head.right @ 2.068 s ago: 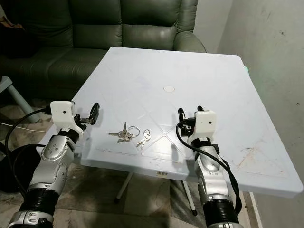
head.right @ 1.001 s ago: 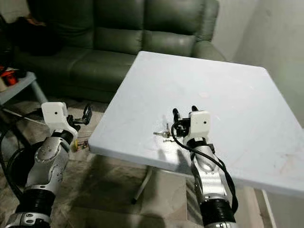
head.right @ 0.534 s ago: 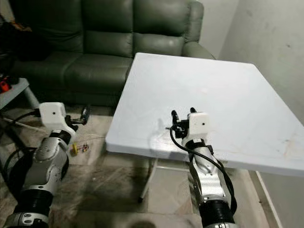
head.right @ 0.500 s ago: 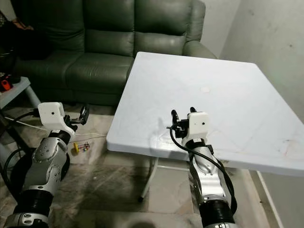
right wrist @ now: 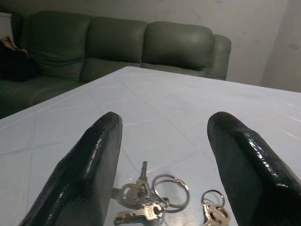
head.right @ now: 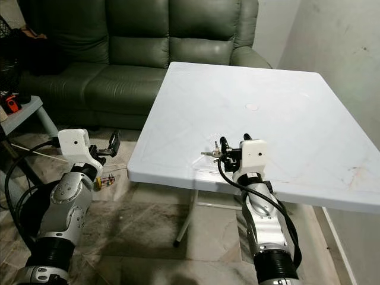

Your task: Hang keys on a hook

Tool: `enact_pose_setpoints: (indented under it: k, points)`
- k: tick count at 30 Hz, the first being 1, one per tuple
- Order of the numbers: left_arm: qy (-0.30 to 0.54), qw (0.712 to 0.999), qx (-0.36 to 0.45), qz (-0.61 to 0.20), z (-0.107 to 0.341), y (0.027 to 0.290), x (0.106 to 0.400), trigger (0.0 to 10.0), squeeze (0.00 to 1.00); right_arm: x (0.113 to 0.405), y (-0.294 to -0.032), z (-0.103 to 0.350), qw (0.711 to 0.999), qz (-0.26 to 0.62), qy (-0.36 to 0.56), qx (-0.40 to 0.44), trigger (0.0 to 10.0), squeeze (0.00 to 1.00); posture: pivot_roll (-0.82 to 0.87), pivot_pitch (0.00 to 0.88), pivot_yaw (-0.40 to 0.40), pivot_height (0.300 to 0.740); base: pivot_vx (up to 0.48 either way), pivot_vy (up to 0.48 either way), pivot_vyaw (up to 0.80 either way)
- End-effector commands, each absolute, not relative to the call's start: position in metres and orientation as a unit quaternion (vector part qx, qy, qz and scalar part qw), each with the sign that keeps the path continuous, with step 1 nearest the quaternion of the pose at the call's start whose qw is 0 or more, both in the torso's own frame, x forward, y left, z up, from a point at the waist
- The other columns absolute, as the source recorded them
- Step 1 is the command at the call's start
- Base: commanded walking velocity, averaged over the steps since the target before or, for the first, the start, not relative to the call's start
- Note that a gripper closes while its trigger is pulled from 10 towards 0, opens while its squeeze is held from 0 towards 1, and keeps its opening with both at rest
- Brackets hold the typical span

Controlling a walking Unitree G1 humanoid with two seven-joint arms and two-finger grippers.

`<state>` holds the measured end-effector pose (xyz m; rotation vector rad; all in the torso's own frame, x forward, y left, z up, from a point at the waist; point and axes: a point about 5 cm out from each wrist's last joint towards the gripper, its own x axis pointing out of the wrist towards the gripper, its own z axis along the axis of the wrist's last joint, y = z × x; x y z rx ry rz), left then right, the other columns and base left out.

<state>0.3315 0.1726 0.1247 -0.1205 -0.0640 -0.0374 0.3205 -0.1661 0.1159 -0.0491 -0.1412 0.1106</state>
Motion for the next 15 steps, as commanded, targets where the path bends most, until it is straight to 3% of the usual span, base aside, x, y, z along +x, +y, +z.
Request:
enact_pose_setpoints:
  k: [1,13,15]
  points:
    - [-0.038,0.997,-0.060,-0.016,0.1296,0.1743,0.3328,10.0,0.00,0.3221,-0.1670,0.1190,0.995,0.054,-0.074,-0.027,10.0,0.00,0.03,0.000,-0.040,0.740,0.000,0.000,0.00]
    - [-0.040,0.996,-0.074,-0.022,0.1303,0.1723,0.3336,10.0,0.00,0.3236,-0.1664,0.1209,0.995,0.057,-0.075,-0.027,10.0,0.00,0.03,0.000,-0.046,0.740,0.000,0.000,0.00]
    - [-0.040,0.996,-0.075,-0.022,0.1305,0.1723,0.3338,10.0,0.00,0.3235,-0.1664,0.1207,0.995,0.056,-0.075,-0.028,10.0,0.00,0.03,0.000,-0.046,0.740,0.373,0.000,0.00]
